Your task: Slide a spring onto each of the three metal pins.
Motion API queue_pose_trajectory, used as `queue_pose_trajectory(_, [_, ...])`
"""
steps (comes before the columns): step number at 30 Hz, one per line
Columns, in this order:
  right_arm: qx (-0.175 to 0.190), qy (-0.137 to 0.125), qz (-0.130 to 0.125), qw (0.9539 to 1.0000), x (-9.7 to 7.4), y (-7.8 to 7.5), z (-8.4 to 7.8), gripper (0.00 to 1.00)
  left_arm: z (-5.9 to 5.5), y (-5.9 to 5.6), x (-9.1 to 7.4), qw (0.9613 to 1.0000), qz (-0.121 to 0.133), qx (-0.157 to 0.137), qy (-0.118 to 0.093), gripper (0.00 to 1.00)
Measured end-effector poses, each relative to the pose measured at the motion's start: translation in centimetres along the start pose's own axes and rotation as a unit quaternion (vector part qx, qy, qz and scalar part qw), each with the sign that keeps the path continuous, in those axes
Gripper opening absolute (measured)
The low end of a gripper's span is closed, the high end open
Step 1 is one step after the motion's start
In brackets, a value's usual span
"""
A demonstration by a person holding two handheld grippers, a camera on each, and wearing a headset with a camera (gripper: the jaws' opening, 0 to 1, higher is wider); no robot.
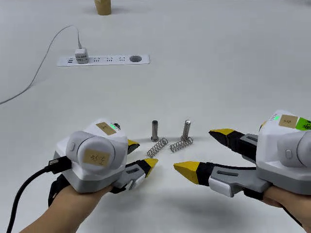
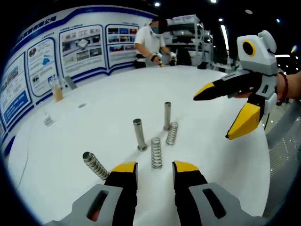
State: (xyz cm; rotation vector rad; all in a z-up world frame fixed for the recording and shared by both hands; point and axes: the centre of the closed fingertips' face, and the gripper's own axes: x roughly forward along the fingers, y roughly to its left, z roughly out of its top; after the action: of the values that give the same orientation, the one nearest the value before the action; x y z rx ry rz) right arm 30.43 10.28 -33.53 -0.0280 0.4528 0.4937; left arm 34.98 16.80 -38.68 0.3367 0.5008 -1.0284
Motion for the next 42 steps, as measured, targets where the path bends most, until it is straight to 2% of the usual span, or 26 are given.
queue_pose_trajectory(11, [0.011, 0.001, -0.009, 0.9999, -0.2, -0.3, -0.5, 0.66, -0.2, -0.1, 1.3, 0.9999, -0.010, -0.002, 0.003, 0.24])
queue_pose_trajectory(19, [0.014, -0.005, -0.017, 0.9997, -0.3, -0.6, -0.5, 0.65, -0.5, -0.2, 1.7, 0.9998, -0.016, 0.001, 0.009, 0.19])
queue_pose_trajectory(21, [0.012, -0.003, -0.019, 0.9997, -0.3, -0.7, -0.6, 0.64, -0.5, -0.2, 1.8, 0.9998, -0.021, -0.006, 0.005, 0.17])
queue_pose_trajectory(24, [0.011, -0.003, -0.020, 0.9997, -0.3, -0.7, -0.5, 0.64, -0.5, 0.0, 1.7, 0.9998, -0.016, 0.004, 0.007, 0.13])
queue_pose_trajectory(27, [0.011, -0.001, -0.021, 0.9997, -0.3, -0.7, -0.6, 0.64, -0.4, 0.0, 1.8, 0.9998, -0.018, 0.000, 0.005, 0.12])
queue_pose_trajectory(33, [0.014, 0.001, -0.022, 0.9997, -0.3, -0.7, -0.7, 0.64, -0.4, -0.2, 1.8, 0.9998, -0.019, 0.007, 0.007, 0.11])
queue_pose_trajectory(37, [0.006, 0.000, -0.028, 0.9996, -0.4, -1.0, -0.5, 0.62, -0.5, 0.1, 1.5, 0.9998, -0.010, 0.013, 0.009, 0.10])
queue_pose_trajectory(42, [0.013, -0.008, -0.029, 0.9995, -0.5, -1.2, 0.0, 0.61, 0.4, -0.3, 0.4, 0.9996, -0.008, 0.025, -0.006, 0.10])
